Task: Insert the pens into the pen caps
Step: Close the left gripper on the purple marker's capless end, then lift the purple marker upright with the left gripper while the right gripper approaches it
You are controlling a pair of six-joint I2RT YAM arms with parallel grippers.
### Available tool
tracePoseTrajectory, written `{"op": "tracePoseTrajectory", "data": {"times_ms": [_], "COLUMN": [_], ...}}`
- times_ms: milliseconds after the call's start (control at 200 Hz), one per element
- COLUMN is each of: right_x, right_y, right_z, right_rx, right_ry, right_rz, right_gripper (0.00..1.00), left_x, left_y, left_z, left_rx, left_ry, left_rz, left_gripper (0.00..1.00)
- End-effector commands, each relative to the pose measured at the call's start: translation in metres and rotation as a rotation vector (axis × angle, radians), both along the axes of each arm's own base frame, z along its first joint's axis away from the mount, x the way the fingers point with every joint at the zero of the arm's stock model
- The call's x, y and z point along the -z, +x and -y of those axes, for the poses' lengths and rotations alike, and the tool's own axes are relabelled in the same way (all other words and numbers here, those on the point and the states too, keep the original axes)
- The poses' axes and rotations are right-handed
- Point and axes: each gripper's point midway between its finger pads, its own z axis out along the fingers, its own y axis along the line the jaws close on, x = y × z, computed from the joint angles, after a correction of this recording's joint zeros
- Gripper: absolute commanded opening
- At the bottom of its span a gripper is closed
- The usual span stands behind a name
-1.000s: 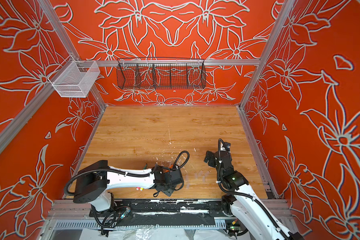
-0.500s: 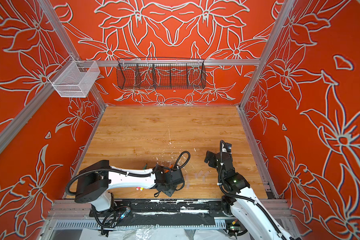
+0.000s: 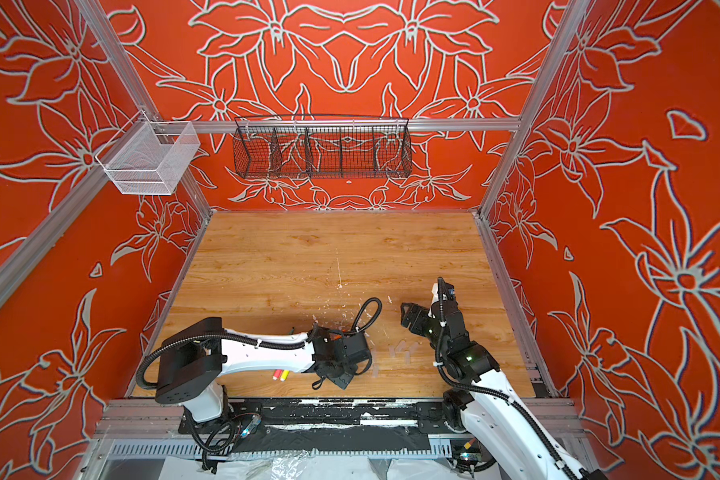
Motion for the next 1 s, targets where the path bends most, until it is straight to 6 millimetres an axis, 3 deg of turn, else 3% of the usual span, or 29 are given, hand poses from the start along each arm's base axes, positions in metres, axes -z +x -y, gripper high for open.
{"op": "tracePoseTrajectory", "data": {"times_ms": [0,275,445,595,686,991], "right_x": [-0.029,-0.058,-0.068,-0.076,-0.079,-0.068], "right_y": [-0.004,-0.025,-0.035,-0.044,-0.045,-0.035], "right_z": [-0.024,-0.057,-0.092,-0.146,-0.167,-0.194], "right_rx": [-0.067,-0.163,-0.254,-0.371,-0.4,-0.392], "right_ry": [0.125,0.335,0.373,0.354,0.339,0.427], "right_rz": [0.027,0.113,0.159,0.171,0.168,0.153], "right_gripper": [0.84,0.83,0.83,0.81,0.78,0.65], "left_x": [-0.018,-0.075,-0.11,-0.123,-0.131,-0.143], "left_y": [0.009,0.034,0.034,0.037,0.037,0.036], "left_z": [-0.018,-0.024,-0.022,-0.027,-0.028,-0.024], "left_rx": [-0.026,-0.077,-0.031,-0.053,-0.062,-0.045], "left_ry": [-0.002,-0.262,-0.381,-0.425,-0.456,-0.494], "left_rz": [0.029,0.166,0.234,0.282,0.297,0.303], "left_gripper": [0.03,0.0,0.0,0.0,0.0,0.0]}}
